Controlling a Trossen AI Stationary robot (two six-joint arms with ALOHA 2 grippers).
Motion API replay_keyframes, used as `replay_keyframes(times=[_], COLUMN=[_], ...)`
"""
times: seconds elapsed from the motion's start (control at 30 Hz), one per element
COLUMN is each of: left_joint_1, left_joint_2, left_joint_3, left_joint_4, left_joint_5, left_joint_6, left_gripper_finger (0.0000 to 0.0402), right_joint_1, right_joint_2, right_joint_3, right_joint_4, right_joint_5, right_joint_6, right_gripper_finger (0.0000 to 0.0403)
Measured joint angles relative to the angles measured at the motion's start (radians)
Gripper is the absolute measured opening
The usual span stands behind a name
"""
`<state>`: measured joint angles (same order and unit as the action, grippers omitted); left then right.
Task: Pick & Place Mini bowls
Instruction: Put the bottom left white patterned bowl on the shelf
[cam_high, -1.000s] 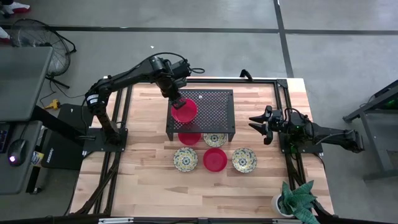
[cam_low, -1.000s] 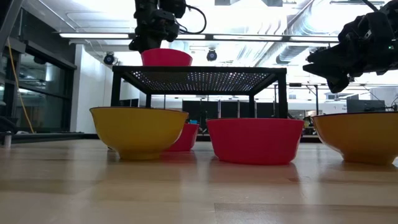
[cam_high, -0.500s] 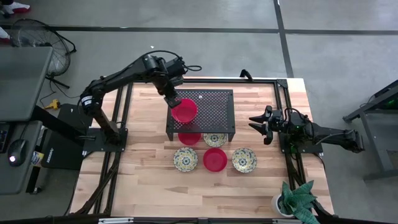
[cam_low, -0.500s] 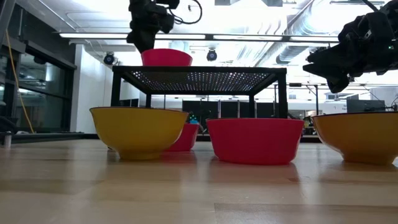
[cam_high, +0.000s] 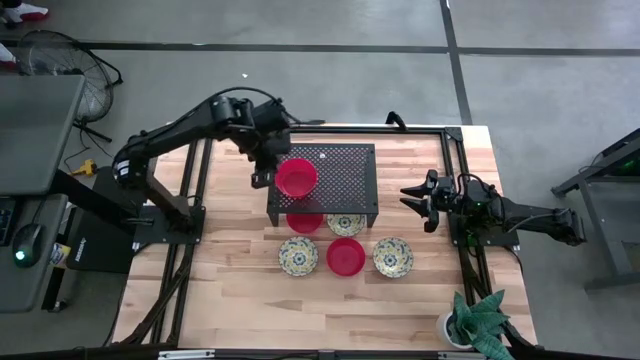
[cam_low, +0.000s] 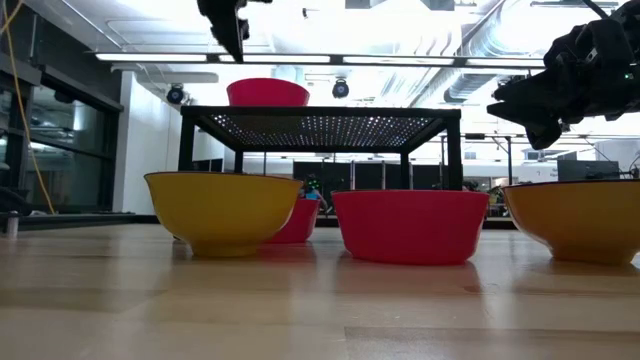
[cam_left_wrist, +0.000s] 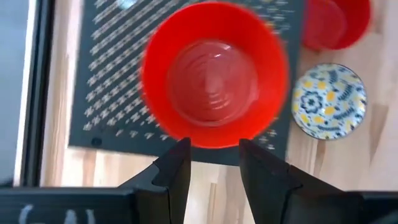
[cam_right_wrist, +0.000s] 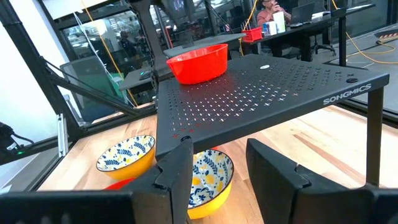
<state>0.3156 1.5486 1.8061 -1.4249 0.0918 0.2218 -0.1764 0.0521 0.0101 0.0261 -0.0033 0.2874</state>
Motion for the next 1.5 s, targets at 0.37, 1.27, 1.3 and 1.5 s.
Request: replay_keyframes(times=[0.37, 1.27, 1.3, 1.5], left_joint_1=[-0.219, -0.645, -0.653, -0.721], left_joint_2=[-0.038, 0.019, 0.019, 0.019], left_joint_3=[0.001, -0.002, -0.002, -0.002], left_joint_4=[0.03, 0.013, 0.006, 0.022], left_joint_5=[0.011, -0.242, -0.243, -0.244], left_joint_6=[0.058, -0.13, -0.131, -0.099], left_gripper_finger=[0.0131, 0.0131, 0.0131, 0.0131], right_joint_1=[0.0, 0.0, 0.0, 0.0], right_joint_2=[0.0, 0.0, 0.0, 0.0], right_joint_3=[0.0, 0.0, 0.0, 0.0], right_joint_4=[0.0, 0.0, 0.0, 0.0], right_joint_5=[0.0, 0.0, 0.0, 0.0], right_joint_6=[0.0, 0.0, 0.0, 0.0], right_gripper_finger=[0.0138, 0.0138, 0.0138, 0.0138])
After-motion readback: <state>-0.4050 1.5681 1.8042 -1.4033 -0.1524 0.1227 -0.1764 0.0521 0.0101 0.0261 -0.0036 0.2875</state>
